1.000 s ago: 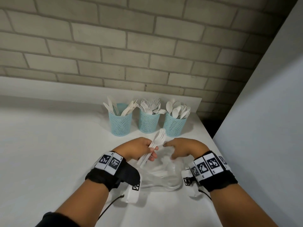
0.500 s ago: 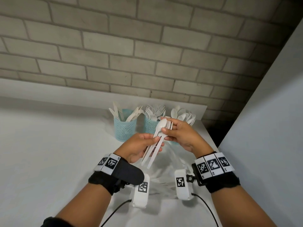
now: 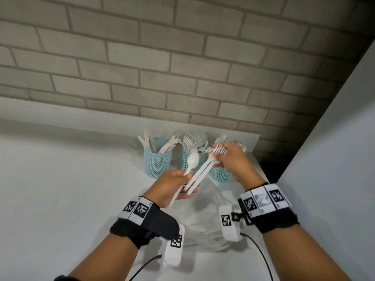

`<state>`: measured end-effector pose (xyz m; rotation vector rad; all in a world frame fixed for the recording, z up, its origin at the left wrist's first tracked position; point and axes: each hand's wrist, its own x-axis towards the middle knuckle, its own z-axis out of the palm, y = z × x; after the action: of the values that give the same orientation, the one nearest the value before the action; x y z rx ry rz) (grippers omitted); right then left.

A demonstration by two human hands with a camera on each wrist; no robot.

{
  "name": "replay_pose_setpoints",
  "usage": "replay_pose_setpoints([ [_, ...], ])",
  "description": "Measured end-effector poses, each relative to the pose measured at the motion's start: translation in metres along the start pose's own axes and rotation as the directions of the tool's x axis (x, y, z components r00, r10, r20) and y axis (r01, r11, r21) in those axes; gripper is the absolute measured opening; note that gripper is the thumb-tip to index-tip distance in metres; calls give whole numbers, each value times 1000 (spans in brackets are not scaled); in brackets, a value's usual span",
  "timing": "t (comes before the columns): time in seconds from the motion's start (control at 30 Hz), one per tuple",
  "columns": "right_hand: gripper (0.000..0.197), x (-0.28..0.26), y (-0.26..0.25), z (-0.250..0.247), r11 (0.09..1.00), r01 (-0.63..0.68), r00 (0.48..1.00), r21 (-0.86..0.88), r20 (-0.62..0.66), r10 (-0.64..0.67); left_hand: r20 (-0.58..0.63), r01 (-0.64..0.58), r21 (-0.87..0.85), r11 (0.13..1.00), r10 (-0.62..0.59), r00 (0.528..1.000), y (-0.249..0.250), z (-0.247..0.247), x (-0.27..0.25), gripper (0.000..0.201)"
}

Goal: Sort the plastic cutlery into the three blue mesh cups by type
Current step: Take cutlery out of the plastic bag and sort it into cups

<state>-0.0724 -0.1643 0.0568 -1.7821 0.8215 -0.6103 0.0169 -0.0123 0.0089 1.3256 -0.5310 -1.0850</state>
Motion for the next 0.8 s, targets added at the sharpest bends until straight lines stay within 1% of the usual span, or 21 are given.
replay_pose_setpoints([
  [0.07, 29, 14, -13, -10, 996, 72, 986, -48, -146, -78, -44, 10, -11, 1000, -10, 999, 0, -3, 0, 14],
  [0.13, 28, 27, -26, -16, 983, 177, 947, -56, -263, -186, -83, 3, -25, 1000, -5, 997, 1, -4, 1, 13],
  [0.23, 23, 43, -37, -14, 935, 354, 862, -26, -379, -337, -125, -16, -5, 1000, 15, 992, 2, -3, 3, 15],
  [0.3, 22, 52, -36, -6, 910, 409, 816, -67, -420, -398, -140, -23, 22, 999, 25, 990, 1, -3, 4, 17],
  [0.33, 23, 56, -34, 0, 904, 417, 810, -100, -411, -419, -141, -24, 27, 999, 28, 990, 0, -3, 5, 19],
  [0.37, 25, 59, -29, 6, 901, 410, 816, -140, -385, -431, -140, -21, 27, 999, 25, 990, 0, -2, 5, 22],
  [0.43, 26, 65, -15, 18, 895, 368, 844, -253, -314, -436, -140, 2, 15, 1000, 0, 990, 0, -1, 5, 28],
  [0.53, 28, 73, 11, 30, 859, 282, 903, -427, -185, -389, -147, 36, -6, 999, -36, 989, 3, 0, 4, 35],
  [0.57, 29, 77, 18, 32, 832, 276, 913, -482, -138, -383, -146, 39, -9, 999, -40, 988, 3, 0, 4, 35],
  [0.6, 30, 80, 23, 34, 783, 274, 921, -558, -83, -381, -148, 42, -10, 999, -43, 988, 4, 0, 4, 35],
  [0.67, 33, 83, 26, 36, 645, 265, 939, -717, 39, -342, -158, 44, -2, 999, -43, 987, 4, -1, 5, 32],
  [0.7, 34, 82, 25, 37, 603, 261, 948, -754, 83, -306, -166, 43, 5, 999, -42, 985, 4, 0, 5, 30],
  [0.8, 38, 77, 18, 37, 550, 268, 955, -791, 141, -262, -182, 26, 20, 999, -22, 983, 3, 4, 5, 26],
])
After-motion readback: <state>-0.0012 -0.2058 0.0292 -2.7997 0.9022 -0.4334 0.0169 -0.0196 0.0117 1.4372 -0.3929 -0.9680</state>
